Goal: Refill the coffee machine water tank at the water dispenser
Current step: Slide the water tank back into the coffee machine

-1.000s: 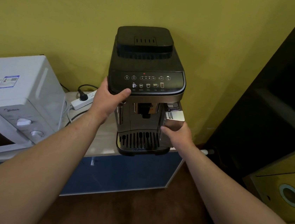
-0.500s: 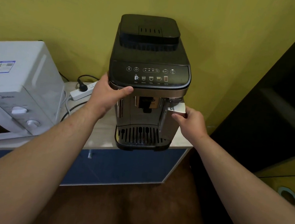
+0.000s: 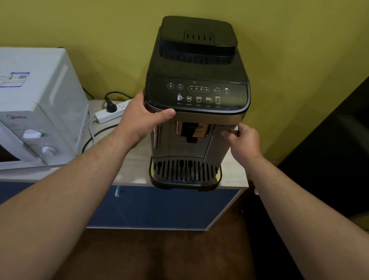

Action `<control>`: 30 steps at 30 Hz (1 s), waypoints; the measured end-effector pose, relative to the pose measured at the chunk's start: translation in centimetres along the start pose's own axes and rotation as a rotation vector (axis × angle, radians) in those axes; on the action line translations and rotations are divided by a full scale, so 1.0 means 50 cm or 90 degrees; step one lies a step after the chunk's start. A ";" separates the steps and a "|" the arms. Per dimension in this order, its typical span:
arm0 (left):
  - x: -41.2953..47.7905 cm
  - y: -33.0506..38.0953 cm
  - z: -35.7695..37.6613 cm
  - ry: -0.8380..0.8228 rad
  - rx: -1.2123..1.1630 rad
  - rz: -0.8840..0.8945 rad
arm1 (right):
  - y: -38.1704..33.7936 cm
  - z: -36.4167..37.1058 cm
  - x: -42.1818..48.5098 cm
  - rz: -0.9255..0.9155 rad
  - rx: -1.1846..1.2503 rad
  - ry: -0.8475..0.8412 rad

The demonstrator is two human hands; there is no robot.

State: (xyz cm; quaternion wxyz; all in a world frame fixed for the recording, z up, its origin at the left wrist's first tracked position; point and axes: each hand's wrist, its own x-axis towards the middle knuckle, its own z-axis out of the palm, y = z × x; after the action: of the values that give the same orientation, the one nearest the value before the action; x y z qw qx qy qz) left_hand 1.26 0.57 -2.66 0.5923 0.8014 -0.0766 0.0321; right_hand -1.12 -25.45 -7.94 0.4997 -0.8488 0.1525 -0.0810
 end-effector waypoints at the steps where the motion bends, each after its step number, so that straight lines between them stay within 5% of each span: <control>1: -0.001 0.002 0.000 0.001 -0.001 0.000 | -0.003 0.000 0.001 0.000 0.000 0.003; 30: 0.000 0.002 0.000 -0.003 0.022 -0.003 | -0.008 0.006 0.022 0.016 0.036 0.009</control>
State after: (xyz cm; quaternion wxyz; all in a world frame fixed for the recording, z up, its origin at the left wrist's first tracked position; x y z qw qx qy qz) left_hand 1.24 0.55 -2.59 0.5782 0.8119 -0.0751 0.0301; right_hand 0.06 -25.38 -7.73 0.5236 -0.8316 0.1645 -0.0851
